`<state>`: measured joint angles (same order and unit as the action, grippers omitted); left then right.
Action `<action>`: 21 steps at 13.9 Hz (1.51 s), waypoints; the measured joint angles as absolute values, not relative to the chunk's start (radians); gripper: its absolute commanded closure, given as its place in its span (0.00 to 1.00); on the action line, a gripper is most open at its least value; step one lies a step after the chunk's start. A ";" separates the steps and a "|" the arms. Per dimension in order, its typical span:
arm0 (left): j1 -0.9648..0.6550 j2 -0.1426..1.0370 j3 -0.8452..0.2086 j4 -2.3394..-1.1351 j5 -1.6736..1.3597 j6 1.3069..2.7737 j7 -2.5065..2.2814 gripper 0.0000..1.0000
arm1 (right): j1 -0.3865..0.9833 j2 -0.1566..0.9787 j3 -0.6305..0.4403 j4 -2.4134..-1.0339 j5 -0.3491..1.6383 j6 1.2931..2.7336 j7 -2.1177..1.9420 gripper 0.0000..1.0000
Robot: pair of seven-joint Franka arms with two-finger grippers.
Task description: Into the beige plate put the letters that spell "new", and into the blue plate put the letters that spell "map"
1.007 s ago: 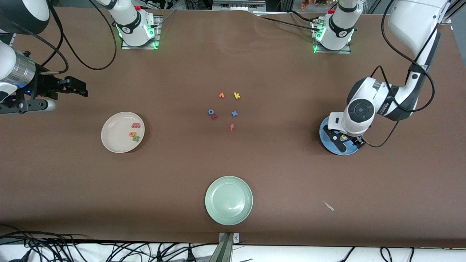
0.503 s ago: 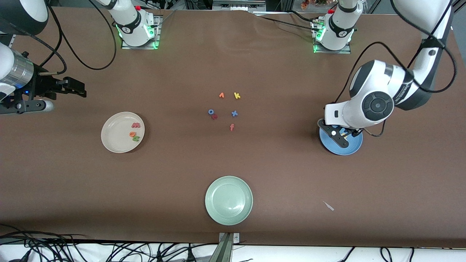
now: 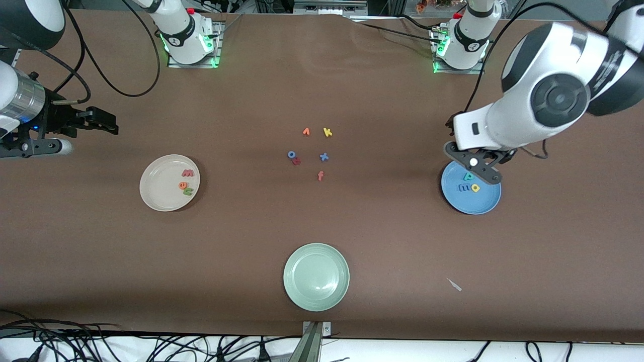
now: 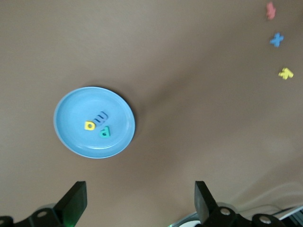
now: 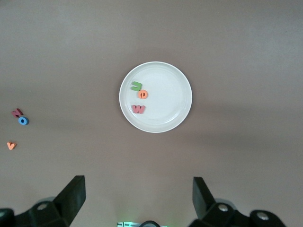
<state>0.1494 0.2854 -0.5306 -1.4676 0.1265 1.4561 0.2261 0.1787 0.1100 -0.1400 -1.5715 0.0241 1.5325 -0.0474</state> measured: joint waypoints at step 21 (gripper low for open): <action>-0.021 0.017 -0.079 -1.691 -0.041 1.678 -0.071 0.00 | 0.046 0.107 -0.011 -1.571 0.023 1.522 -0.003 0.00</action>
<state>-0.0207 0.0166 -0.0786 -1.6910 -0.0409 1.6784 -0.0714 0.0461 0.1071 -0.0109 -1.5712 0.0232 1.5221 -0.0028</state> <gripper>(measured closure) 0.000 0.000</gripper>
